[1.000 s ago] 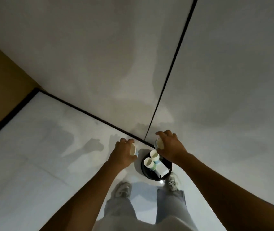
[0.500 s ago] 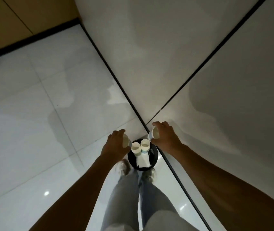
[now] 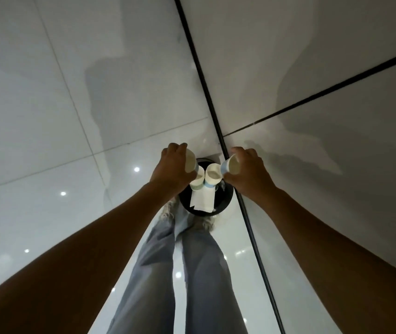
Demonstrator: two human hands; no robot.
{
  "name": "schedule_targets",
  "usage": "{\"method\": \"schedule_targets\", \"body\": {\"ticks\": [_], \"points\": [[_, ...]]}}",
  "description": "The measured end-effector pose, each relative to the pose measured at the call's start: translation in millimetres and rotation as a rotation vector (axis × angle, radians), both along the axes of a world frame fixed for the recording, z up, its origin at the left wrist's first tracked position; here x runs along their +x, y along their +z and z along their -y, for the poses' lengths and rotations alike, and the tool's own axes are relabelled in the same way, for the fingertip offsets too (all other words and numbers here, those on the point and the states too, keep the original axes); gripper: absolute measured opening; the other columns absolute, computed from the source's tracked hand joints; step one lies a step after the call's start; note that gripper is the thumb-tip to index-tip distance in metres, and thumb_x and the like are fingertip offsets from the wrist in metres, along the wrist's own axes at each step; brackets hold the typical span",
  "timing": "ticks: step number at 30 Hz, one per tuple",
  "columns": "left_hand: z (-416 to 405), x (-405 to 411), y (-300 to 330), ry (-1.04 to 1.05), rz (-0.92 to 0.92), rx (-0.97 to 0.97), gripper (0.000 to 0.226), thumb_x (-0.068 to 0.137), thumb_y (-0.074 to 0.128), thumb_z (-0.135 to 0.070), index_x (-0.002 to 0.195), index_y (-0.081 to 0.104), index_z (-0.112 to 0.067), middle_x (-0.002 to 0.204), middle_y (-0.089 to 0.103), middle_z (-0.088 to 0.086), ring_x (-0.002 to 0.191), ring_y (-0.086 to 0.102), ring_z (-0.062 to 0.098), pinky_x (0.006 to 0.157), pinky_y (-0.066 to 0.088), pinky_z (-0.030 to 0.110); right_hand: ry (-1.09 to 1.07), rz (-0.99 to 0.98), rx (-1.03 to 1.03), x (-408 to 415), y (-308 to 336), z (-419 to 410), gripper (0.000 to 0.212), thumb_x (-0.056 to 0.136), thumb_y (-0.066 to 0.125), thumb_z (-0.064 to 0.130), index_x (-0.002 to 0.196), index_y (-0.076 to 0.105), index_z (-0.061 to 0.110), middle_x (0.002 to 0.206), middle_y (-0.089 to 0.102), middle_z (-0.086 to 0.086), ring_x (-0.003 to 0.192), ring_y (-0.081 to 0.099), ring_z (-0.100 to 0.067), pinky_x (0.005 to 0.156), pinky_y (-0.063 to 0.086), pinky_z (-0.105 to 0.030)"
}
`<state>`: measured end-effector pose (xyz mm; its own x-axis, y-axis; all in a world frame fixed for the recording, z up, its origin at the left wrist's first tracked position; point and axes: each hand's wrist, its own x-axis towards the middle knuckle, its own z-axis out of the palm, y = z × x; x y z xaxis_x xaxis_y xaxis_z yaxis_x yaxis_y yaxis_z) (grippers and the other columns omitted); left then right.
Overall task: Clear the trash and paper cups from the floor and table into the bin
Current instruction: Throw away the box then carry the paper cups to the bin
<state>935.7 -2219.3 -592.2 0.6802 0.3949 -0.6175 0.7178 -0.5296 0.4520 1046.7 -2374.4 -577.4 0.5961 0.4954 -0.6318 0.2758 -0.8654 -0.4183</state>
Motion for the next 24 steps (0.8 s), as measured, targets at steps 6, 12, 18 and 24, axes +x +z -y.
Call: {"method": "schedule_targets", "body": {"ticks": [6, 12, 18, 24], "points": [[2, -2, -87, 0.033, -0.022, -0.020, 0.079, 0.078, 0.073, -0.026, 0.143, 0.032, -0.011, 0.137, 0.040, 0.010, 0.125, 0.039, 0.028, 0.095, 0.042, 0.037, 0.023, -0.024, -0.043, -2, -84, -1, 0.067, 0.079, 0.075, 0.023, 0.137, 0.040, 0.020, 0.131, 0.043, -0.011, 0.118, 0.047, -0.030, 0.085, 0.046, -0.032], [17, 10, -157, 0.007, -0.054, -0.085, 0.078, 0.077, 0.075, -0.025, 0.142, 0.033, -0.013, 0.137, 0.040, 0.009, 0.125, 0.040, 0.028, 0.098, 0.044, 0.040, -0.052, 0.023, -0.007, -4, -142, 5, 0.070, 0.077, 0.076, 0.024, 0.137, 0.041, 0.023, 0.132, 0.043, -0.009, 0.118, 0.047, -0.028, 0.080, 0.042, -0.027], [26, 6, -198, -0.077, -0.119, -0.132, 0.080, 0.071, 0.079, -0.029, 0.139, 0.038, -0.014, 0.133, 0.044, 0.009, 0.119, 0.047, 0.029, 0.093, 0.046, 0.038, -0.050, 0.010, -0.022, -4, -176, 12, 0.072, 0.074, 0.078, 0.026, 0.136, 0.041, 0.024, 0.133, 0.041, -0.008, 0.116, 0.047, -0.028, 0.077, 0.040, -0.028], [31, -10, -221, -0.162, -0.153, -0.147, 0.087, 0.073, 0.078, -0.032, 0.143, 0.031, -0.013, 0.143, 0.040, 0.009, 0.126, 0.042, 0.029, 0.095, 0.042, 0.036, -0.047, -0.034, -0.002, -5, -195, 9, 0.072, 0.076, 0.077, 0.026, 0.138, 0.039, 0.027, 0.135, 0.041, -0.007, 0.117, 0.047, -0.025, 0.078, 0.039, -0.026]]}}
